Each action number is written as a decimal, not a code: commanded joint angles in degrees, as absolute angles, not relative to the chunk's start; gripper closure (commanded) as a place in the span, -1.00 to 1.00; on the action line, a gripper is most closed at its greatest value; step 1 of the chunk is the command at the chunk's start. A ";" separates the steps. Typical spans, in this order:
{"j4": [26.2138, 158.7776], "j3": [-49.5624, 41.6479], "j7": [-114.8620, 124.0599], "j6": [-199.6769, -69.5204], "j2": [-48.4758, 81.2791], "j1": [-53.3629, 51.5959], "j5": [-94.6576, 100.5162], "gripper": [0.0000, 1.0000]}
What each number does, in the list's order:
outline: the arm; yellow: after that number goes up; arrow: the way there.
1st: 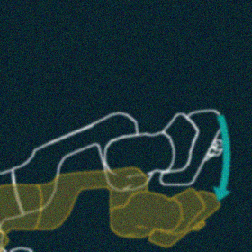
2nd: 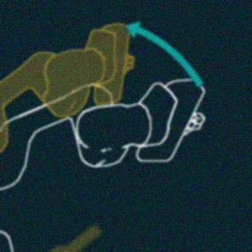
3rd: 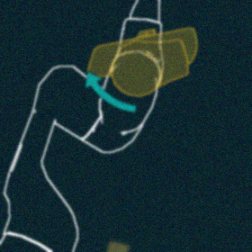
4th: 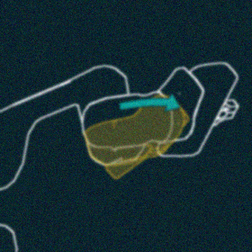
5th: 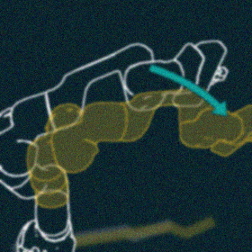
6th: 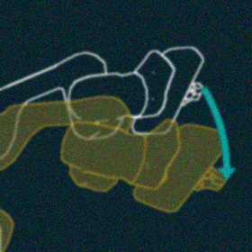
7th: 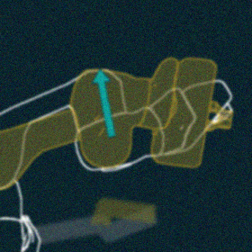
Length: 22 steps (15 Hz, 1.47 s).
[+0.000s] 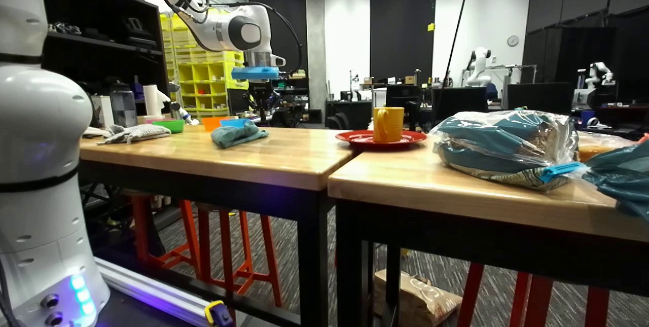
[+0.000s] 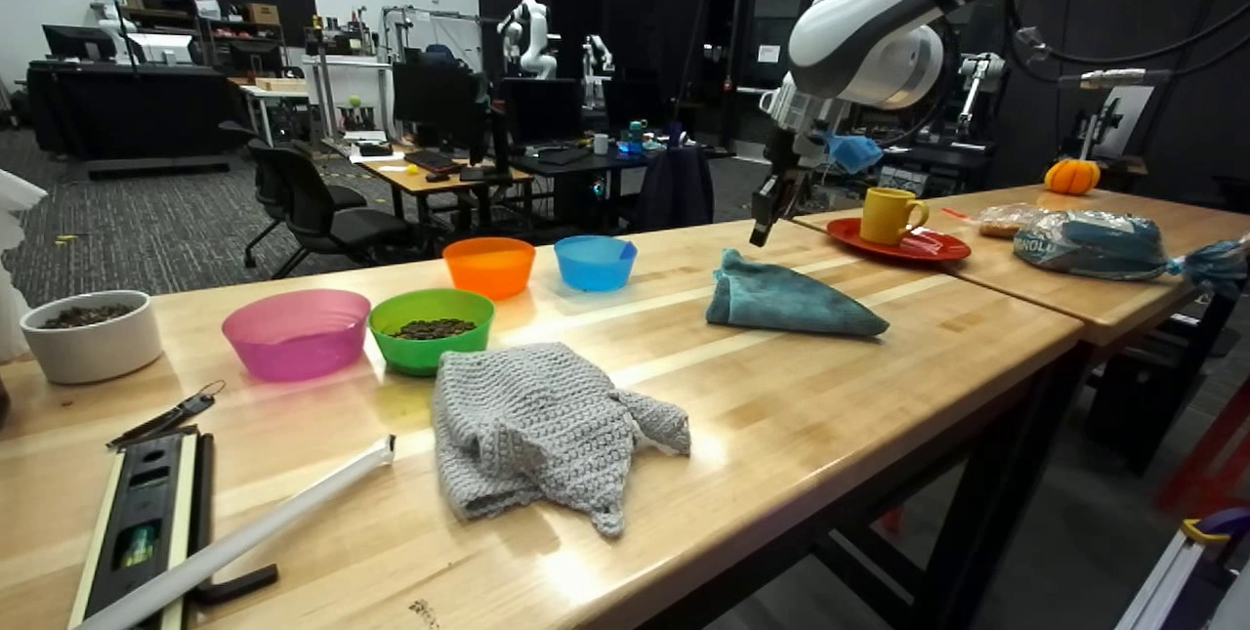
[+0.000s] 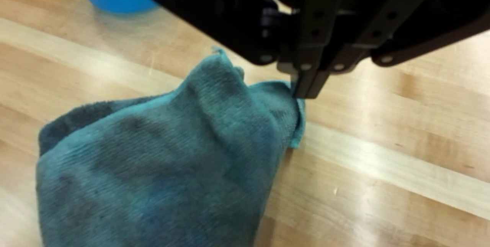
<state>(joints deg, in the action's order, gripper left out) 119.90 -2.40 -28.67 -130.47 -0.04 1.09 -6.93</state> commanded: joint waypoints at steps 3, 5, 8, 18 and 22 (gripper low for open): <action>124.43 -1.95 -25.95 -124.61 -8.22 0.68 -8.69 1.00; 126.50 -2.24 -25.47 -122.30 -10.73 0.29 -10.44 0.48; 129.38 -2.91 -26.69 -121.21 -14.02 -0.39 -14.36 0.26; 133.71 -2.52 -24.18 -119.02 -16.68 -1.47 -14.01 -1.00; 133.85 -2.67 -22.13 -114.33 -18.94 -1.31 -12.55 -1.00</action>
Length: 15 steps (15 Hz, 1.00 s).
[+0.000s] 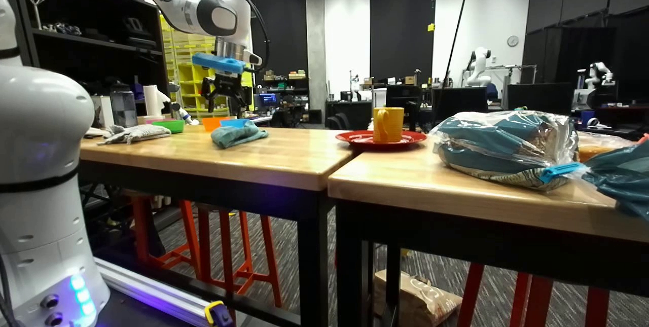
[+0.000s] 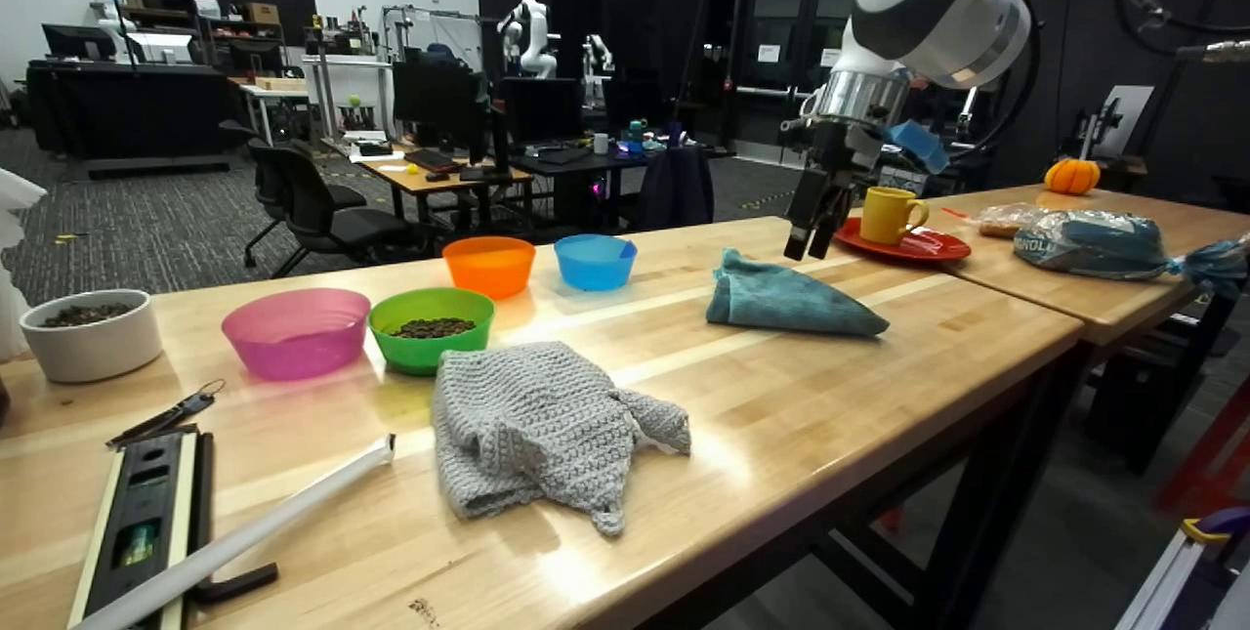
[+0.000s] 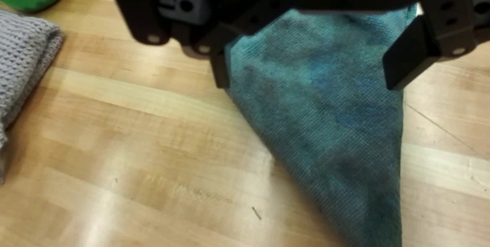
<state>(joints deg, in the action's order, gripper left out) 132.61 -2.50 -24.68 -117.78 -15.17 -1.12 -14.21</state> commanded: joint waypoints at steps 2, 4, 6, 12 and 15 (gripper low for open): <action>133.74 -2.72 -21.39 -112.04 -19.97 -1.34 -11.99 -1.00; 133.59 -2.68 -20.78 -109.71 -21.07 -1.40 -11.37 -1.00; 133.36 -2.57 -20.22 -107.28 -22.14 -1.47 -10.66 -1.00; 133.24 -2.51 -19.04 -100.41 -25.78 -1.45 -8.51 -1.00; 133.37 -2.69 -19.26 -96.89 -27.70 -1.55 -7.83 -1.00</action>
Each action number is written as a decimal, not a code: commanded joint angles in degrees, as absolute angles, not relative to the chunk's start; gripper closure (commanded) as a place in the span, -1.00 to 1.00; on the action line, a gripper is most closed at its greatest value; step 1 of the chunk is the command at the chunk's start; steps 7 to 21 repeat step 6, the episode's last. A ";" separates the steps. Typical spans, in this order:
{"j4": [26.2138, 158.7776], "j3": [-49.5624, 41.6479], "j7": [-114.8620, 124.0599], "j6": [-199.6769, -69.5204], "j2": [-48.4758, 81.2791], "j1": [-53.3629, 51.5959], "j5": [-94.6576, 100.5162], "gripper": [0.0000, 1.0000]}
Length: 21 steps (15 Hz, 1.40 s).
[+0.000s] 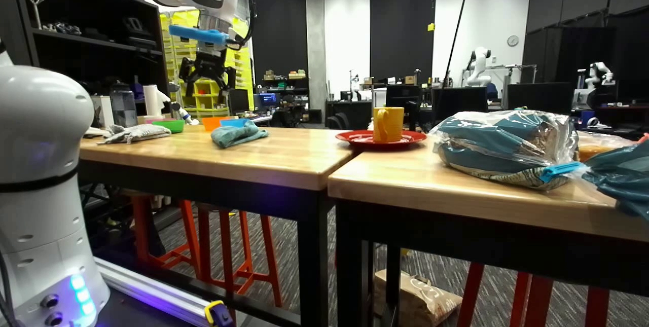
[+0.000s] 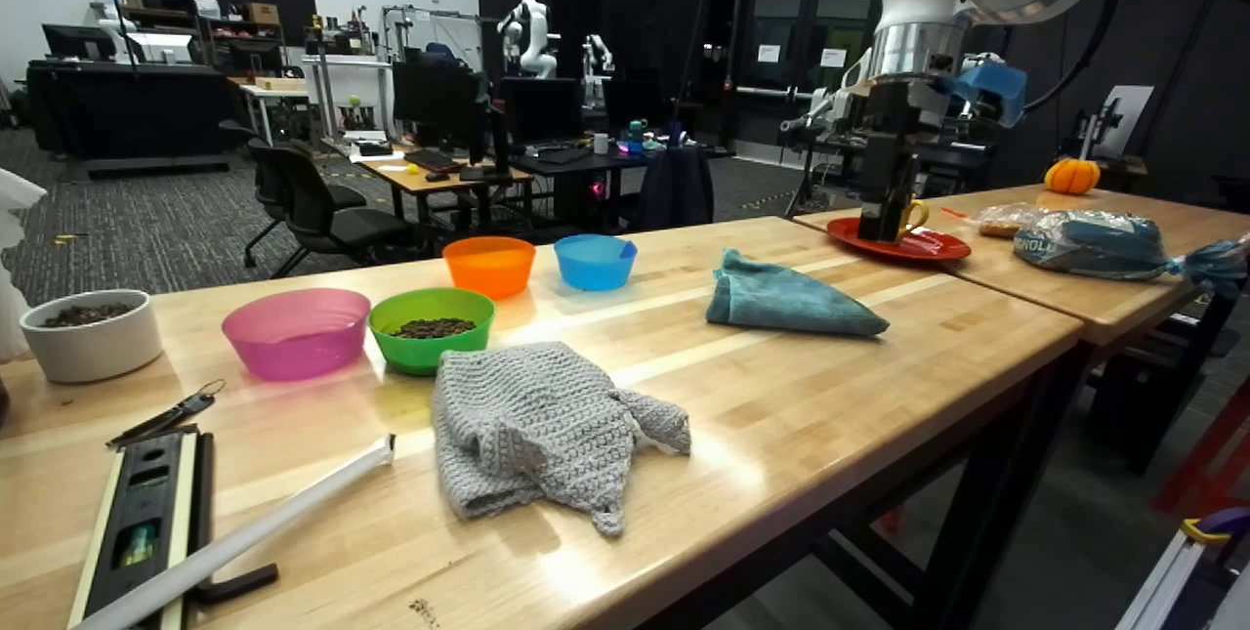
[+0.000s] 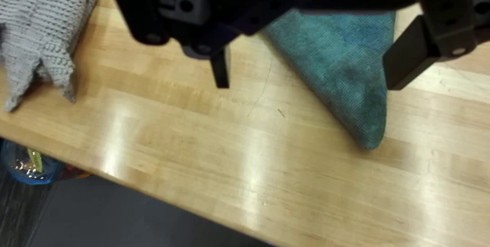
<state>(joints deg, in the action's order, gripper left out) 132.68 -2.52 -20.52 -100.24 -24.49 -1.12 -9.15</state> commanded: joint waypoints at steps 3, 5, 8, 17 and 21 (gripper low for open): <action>133.78 -2.39 -19.06 -93.53 -30.10 -1.49 -5.99 -1.00; 132.66 -3.12 -20.07 -94.23 -27.79 -1.85 -6.88 -1.00; 132.79 -3.13 -19.98 -93.55 -28.51 -1.87 -6.62 -1.00; 132.79 -3.13 -19.98 -93.55 -28.51 -1.87 -6.62 -1.00; 132.79 -3.13 -19.98 -93.55 -28.51 -1.87 -6.62 -1.00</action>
